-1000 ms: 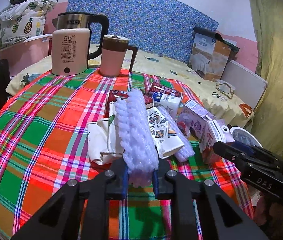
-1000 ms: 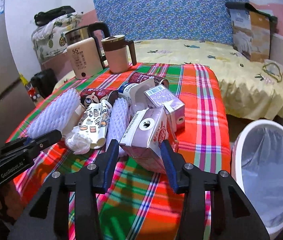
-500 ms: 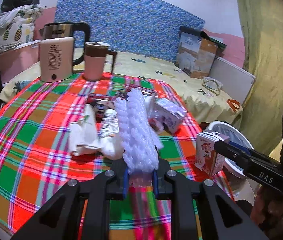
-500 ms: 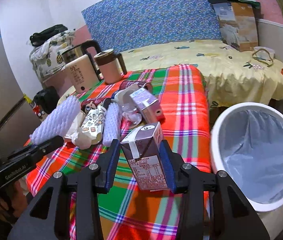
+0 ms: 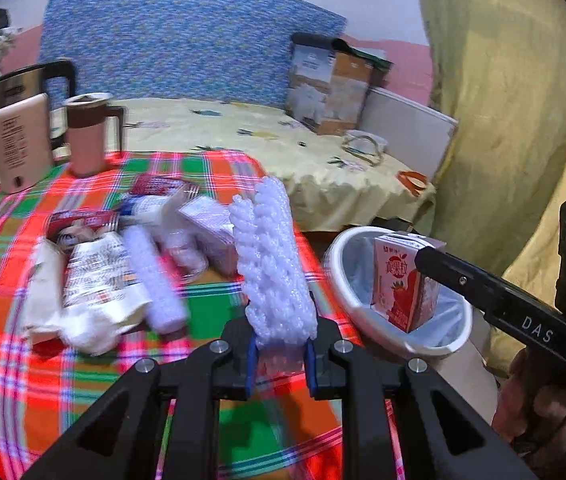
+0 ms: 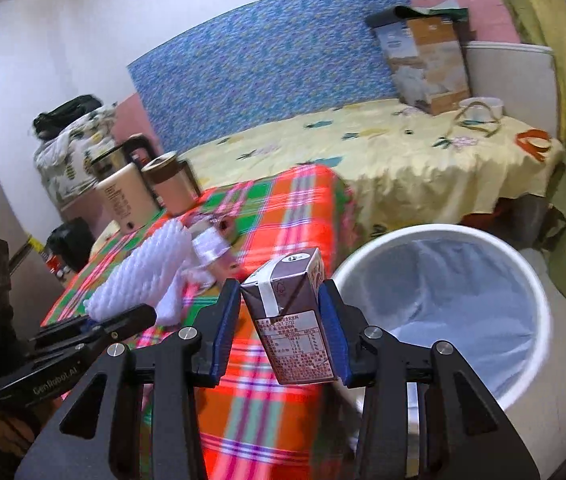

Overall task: Collect trash
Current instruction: 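Carry the foam net and juice carton over the white bin and release both, then move both open tools back over the trash on the cloth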

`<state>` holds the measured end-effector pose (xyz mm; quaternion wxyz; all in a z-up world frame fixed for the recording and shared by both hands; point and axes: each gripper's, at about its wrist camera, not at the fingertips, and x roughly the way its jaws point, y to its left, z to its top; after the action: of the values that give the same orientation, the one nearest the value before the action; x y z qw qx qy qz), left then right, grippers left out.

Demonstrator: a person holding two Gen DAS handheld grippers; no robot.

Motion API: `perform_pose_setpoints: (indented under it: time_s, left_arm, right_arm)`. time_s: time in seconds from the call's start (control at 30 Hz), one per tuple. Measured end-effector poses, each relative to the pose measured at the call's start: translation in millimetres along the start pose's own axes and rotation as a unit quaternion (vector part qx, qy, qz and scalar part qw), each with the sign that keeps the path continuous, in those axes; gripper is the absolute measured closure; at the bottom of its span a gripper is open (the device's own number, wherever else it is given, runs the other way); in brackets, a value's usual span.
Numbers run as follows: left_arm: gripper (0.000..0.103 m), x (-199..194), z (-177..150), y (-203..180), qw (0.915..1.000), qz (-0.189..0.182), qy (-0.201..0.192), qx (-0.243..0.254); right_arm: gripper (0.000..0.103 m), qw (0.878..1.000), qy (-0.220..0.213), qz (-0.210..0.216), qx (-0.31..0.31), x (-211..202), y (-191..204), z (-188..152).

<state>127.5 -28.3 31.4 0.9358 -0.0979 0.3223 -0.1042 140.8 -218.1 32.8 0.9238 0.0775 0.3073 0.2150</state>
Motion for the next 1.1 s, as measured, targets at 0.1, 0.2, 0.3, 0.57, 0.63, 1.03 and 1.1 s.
perform_pose_setpoints:
  time_s: [0.1, 0.2, 0.3, 0.57, 0.63, 1.03, 1.1]
  left_arm:
    - [0.084, 12.3, 3.5, -19.9, 0.9997, -0.019, 0.007, 0.015]
    - [0.084, 27.6, 6.5, -39.8, 0.9985, -0.042, 0.019, 0.03]
    - [0.084, 41.0, 7.2, -58.1, 0.9966, -0.061, 0.03, 0.046]
    - [0.084, 74.3, 3.9, -84.7, 0.9914, -0.093, 0.066, 0.064]
    - [0.083, 81.6, 2.7, -89.5, 0.9902, -0.098, 0.074, 0.067]
    - [0.06, 86.6, 1.4, -94.4, 0.9887, -0.105, 0.08, 0.072]
    - [0.06, 84.3, 1.3, -91.9, 0.9891, -0.106, 0.079, 0.066]
  right_arm:
    - [0.06, 1.0, -0.004, -0.019, 0.015, -4.6, -17.7, -1.6]
    - [0.06, 0.999, -0.004, -0.037, 0.03, -6.1, -35.1, -4.6]
    - [0.06, 0.998, 0.0, -0.052, 0.043, -5.7, -49.3, -7.7]
    - [0.06, 0.995, 0.018, -0.068, 0.074, -2.4, -78.0, -17.2]
    - [0.06, 0.994, 0.024, -0.067, 0.082, -0.7, -82.6, -19.3]
    - [0.057, 0.992, 0.039, -0.065, 0.097, -4.3, -89.8, -27.2]
    - [0.055, 0.992, 0.036, -0.068, 0.096, -8.1, -89.1, -27.7]
